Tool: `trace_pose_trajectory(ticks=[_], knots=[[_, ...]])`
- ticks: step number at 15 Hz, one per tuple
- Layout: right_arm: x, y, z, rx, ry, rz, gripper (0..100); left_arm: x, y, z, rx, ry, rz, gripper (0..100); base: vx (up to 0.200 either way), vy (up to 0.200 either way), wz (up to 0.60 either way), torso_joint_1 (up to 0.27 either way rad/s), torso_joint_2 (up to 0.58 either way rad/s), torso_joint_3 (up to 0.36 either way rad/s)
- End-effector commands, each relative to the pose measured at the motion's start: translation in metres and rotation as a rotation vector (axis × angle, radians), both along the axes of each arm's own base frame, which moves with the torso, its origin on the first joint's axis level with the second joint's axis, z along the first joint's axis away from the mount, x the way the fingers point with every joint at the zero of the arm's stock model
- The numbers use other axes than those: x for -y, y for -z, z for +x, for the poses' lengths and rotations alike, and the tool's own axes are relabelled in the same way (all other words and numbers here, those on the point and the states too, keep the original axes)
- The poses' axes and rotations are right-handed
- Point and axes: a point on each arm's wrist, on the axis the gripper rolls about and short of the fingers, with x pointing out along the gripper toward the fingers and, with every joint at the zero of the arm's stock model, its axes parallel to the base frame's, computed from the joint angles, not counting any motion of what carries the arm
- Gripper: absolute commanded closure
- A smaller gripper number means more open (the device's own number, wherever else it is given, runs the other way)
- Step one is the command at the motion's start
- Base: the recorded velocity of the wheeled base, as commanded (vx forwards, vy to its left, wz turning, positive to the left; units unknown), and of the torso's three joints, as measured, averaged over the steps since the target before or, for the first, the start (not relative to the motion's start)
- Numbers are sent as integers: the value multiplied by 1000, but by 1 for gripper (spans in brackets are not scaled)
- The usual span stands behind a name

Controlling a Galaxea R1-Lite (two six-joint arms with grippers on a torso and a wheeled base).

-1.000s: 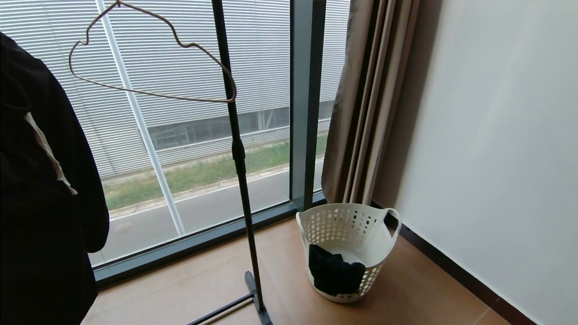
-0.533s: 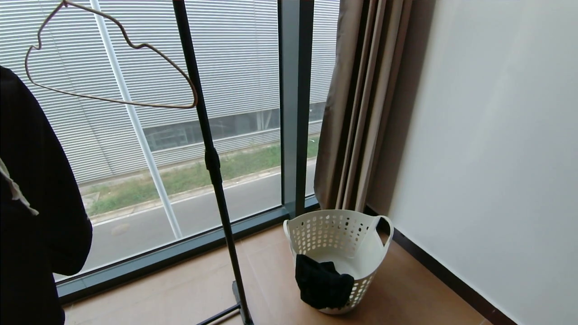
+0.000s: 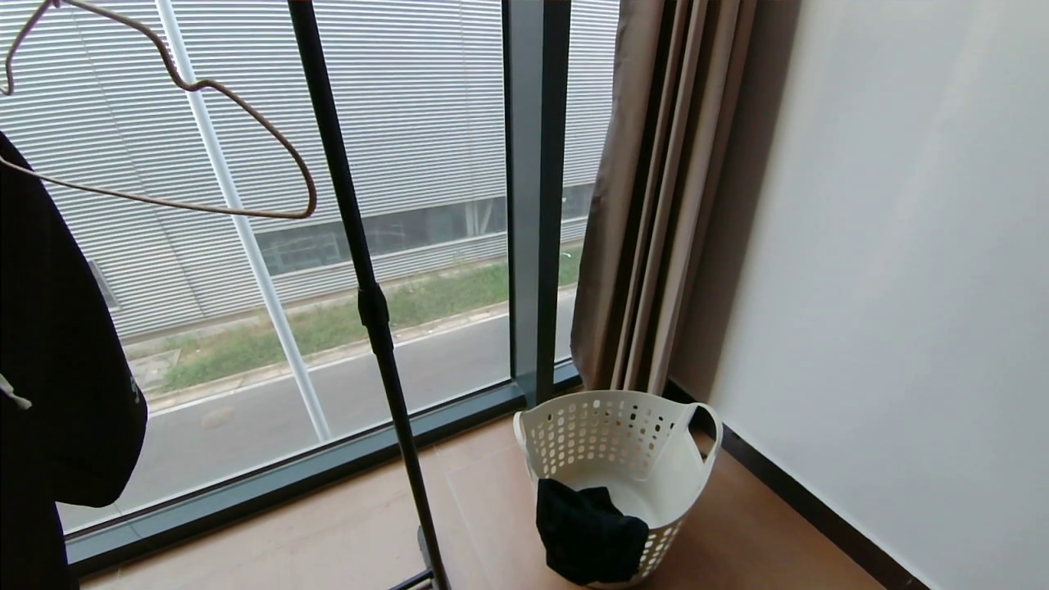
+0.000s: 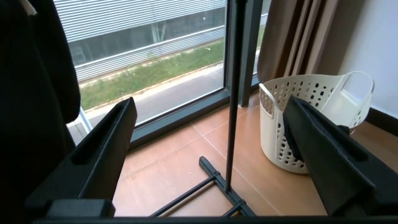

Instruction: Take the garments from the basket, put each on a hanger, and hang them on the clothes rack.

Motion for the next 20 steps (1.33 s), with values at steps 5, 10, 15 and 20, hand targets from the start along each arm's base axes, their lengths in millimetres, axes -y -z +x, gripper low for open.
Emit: trace_pose_trajectory(ticks=[5,10,15,20], knots=[[0,0,0,-1,-1,0,0,0,0,0,-1,0,-2,0,0,0,0,0,0,0],[0,0,0,-1,-1,0,0,0,0,0,-1,0,-2,0,0,0,0,2,0,-149],[0,0,0,-1,-1,0,0,0,0,0,-1,0,-2,0,0,0,0,2,1,-199],[0,0,0,-1,-1,0,0,0,0,0,-1,0,-2,0,0,0,0,2,1,-201]])
